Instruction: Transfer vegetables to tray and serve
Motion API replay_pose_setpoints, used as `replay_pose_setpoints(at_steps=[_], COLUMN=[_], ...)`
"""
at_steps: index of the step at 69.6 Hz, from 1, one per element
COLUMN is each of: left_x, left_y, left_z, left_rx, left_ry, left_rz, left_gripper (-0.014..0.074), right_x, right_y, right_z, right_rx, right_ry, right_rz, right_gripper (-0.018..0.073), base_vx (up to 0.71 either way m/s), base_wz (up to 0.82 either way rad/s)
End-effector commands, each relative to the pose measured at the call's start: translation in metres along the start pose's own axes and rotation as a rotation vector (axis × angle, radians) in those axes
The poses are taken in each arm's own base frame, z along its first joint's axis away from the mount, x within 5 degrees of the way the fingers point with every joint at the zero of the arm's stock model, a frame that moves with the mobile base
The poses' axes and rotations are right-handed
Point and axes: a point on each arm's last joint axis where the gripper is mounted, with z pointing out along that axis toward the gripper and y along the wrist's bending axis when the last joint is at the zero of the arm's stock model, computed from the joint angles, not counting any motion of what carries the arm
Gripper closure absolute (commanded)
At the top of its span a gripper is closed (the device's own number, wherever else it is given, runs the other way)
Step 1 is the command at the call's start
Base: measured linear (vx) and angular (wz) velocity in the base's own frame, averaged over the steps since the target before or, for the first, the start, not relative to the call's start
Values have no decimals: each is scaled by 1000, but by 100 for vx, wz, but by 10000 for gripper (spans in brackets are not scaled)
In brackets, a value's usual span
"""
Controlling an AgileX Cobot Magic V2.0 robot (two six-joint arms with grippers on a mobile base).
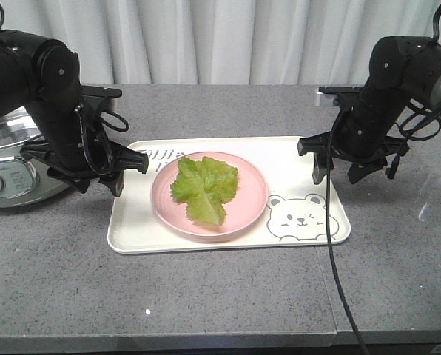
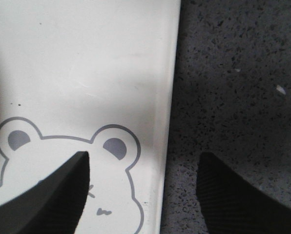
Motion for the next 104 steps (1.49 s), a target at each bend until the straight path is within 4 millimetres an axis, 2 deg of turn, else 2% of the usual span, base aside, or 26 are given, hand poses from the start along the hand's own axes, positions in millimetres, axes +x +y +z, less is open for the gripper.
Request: replay_pose_setpoints(at_steps=[1,104], left_x=[3,2], left_y=[-1,-1], left_z=[-24,-24], left_rx=[13,17], left_ry=[-48,-62], left_rz=[-7,-8], left_gripper=[200,200], right_x=[5,5], right_y=[2,1], right_z=[-30,-28], right_rx=[-6,-4], right_ry=[-27,-24], right_rz=[-13,-13], right_gripper=[104,104], base_vx=[0,0], base_wz=[0,0])
